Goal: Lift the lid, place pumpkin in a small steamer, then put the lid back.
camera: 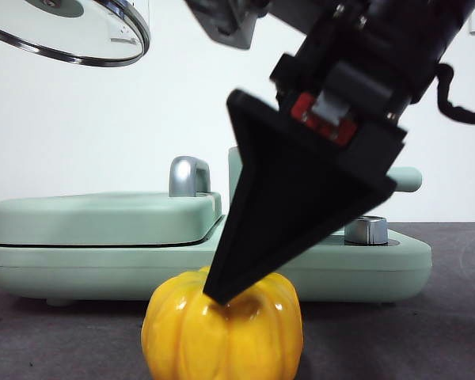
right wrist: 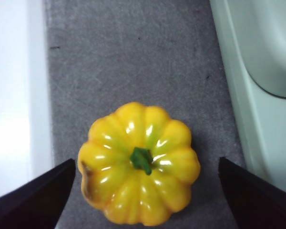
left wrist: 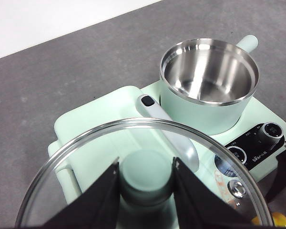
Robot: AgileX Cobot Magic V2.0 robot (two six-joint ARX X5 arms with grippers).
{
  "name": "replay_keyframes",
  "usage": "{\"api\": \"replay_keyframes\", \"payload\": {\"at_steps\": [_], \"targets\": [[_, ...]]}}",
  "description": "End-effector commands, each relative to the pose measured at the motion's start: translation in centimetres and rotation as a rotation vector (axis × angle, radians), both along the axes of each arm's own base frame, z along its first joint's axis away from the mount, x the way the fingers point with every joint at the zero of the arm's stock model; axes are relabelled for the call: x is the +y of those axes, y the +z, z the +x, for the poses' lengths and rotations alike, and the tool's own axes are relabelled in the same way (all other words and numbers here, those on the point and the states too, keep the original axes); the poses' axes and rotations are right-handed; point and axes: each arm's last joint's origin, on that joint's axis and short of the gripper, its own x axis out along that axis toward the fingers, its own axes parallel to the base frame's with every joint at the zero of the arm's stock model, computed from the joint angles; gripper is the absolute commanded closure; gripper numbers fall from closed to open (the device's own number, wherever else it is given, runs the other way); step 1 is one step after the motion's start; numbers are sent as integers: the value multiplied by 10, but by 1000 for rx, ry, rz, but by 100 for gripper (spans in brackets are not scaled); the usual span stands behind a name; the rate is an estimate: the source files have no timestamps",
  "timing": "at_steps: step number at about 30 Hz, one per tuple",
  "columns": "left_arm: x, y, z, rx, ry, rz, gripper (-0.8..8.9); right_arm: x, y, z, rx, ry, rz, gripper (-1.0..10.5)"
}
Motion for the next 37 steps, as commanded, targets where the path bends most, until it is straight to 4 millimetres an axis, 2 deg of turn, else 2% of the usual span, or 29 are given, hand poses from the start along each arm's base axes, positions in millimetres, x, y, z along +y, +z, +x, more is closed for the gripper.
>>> {"api": "replay_keyframes", "payload": {"at_steps": [1, 17, 21, 24, 30, 37], "targets": [[-1, 8, 0, -43, -8, -16, 803, 7, -2, 1, 0, 19, -3, 459], [-1, 8, 0, -51, -14, -8, 802, 13, -22, 5, 51, 13, -65, 461], [-1, 8, 0, -51, -14, -8, 802, 13, -22, 5, 71, -15, -62, 528], [-1, 8, 0, -52, -14, -9, 802, 14, -19, 5, 103, -29, -45, 536], [-1, 8, 0, -55, -14, -10, 802, 10, 1, 4, 116, -59, -38, 536], [-1, 8, 0, -56, -15, -7, 802, -11, 50, 16, 207, -269, -68, 537]]}}
